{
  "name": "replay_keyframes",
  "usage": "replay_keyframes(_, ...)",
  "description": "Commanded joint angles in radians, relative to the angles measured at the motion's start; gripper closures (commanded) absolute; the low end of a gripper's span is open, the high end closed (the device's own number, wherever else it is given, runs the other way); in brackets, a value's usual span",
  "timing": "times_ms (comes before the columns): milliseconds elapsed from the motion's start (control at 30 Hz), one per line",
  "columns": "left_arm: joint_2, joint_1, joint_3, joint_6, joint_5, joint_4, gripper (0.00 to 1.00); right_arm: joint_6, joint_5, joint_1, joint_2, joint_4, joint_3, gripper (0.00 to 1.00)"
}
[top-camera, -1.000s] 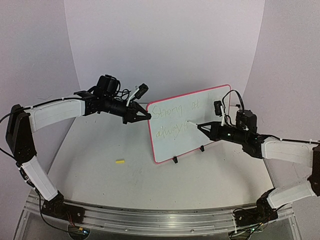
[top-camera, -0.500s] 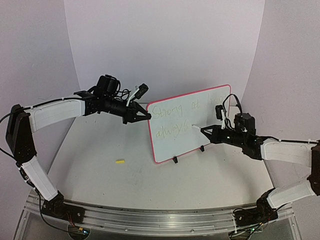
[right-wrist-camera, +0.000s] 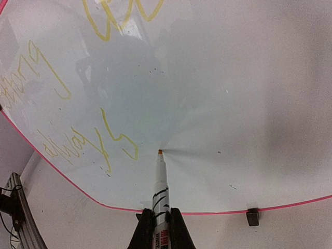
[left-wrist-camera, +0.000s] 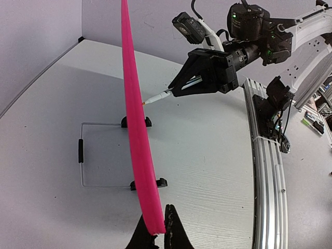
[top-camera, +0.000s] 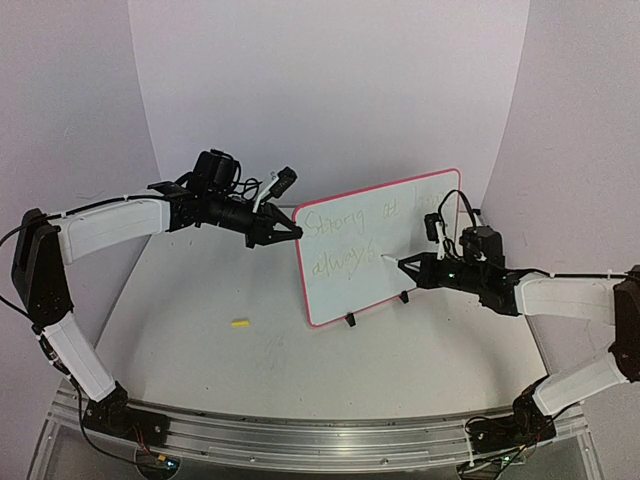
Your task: Write a sentence on the whiteboard
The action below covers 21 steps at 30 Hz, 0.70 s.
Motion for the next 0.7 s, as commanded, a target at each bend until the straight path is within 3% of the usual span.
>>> replay_keyframes(0, -0.011, -0.026, 0.002, 0.049, 0.037, -0.068, 1.00, -0.014, 0.029, -0.005, 0.014, 0.022, 0.040, 1.00)
replay_keyframes(433, -0.012, -0.026, 0.002, 0.049, 0.038, -0.068, 1.00, -0.016, 0.034, -0.003, 0.006, 0.022, 0.040, 1.00)
replay_keyframes(667, -0.012, -0.026, 0.002, 0.041, 0.024, -0.066, 1.00, -0.036, -0.065, -0.003, -0.117, 0.004, 0.004, 1.00)
